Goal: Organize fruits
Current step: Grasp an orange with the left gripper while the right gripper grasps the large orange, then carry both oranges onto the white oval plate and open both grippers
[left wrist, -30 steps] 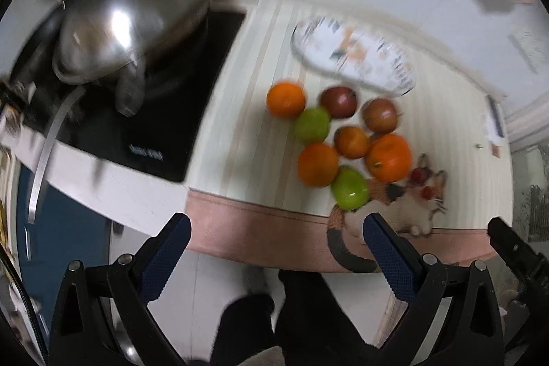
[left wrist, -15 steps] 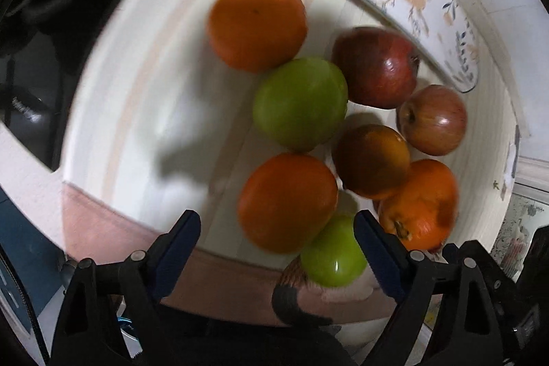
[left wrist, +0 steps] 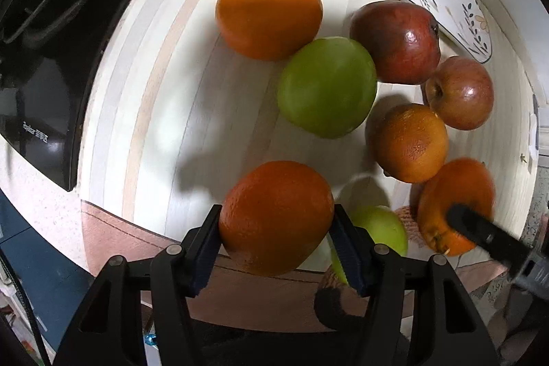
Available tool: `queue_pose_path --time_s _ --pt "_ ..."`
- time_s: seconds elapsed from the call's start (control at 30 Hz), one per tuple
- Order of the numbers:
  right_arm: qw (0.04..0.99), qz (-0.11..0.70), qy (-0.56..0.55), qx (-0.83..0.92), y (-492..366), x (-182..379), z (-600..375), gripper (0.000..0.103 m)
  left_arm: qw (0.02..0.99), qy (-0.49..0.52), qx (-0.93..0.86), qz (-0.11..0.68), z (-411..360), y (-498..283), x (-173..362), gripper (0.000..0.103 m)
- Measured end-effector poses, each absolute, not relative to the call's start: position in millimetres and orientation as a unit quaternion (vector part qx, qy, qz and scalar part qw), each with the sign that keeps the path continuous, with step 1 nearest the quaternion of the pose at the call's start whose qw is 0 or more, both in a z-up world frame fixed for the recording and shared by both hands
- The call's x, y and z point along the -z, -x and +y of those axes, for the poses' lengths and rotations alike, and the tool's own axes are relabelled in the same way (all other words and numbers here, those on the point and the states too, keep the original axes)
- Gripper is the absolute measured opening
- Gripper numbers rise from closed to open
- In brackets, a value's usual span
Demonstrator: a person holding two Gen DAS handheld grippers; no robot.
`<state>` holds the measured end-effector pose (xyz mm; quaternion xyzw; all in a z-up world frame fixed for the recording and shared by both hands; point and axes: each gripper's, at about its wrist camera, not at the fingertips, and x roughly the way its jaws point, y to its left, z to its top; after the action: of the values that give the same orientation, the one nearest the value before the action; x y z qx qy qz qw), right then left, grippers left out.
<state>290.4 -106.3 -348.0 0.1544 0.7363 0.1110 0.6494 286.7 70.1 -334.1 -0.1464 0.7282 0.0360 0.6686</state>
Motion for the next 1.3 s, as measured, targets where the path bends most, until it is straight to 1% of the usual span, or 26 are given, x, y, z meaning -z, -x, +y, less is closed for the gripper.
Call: queue_pose_path --time_s 0.23,0.43,0.57,0.73,0.87,0.97,1.03,1.13,1.3 --pt "0.662 0.728 -0.139 -0.109 -298.7 347.6 -95.3 0.084 0.677 0.146 -0.041 0.72 79.0 -295.9 331.6 0.059" --pt "0.673 0.721 -0.118 -0.117 -301.5 345.2 -83.4 0.082 0.691 0.145 -0.05 0.707 77.0 -284.2 328.9 0.058" --pt "0.678 0.718 -0.111 -0.115 -294.4 339.6 -89.9 0.082 0.705 0.137 -0.04 0.695 64.8 -283.3 306.6 0.058" --pt "0.68 0.703 -0.155 -0.138 -291.3 307.6 -102.7 0.082 0.732 0.142 -0.007 0.666 55.9 -291.7 245.8 0.058" --pt "0.697 0.674 -0.191 -0.153 -311.1 270.7 -113.8 0.082 0.755 0.143 0.022 0.64 49.9 -335.3 205.5 0.058" --pt "0.732 0.637 -0.19 -0.148 -345.1 242.8 -121.4 0.082 0.764 0.136 0.03 0.63 44.0 -376.9 196.3 0.058" --pt "0.745 0.625 -0.188 -0.141 -372.1 235.6 -127.4 0.082 0.766 0.128 0.031 0.629 41.2 -410.8 198.5 0.058" --pt "0.762 0.613 -0.168 -0.127 -418.9 235.1 -128.2 0.082 0.757 0.122 0.032 0.641 39.2 -456.8 217.5 0.058" --pt "0.759 0.629 -0.124 -0.11 -487.5 263.2 -119.6 0.082 0.726 0.115 0.032 0.678 32.2 -510.0 268.5 0.058"
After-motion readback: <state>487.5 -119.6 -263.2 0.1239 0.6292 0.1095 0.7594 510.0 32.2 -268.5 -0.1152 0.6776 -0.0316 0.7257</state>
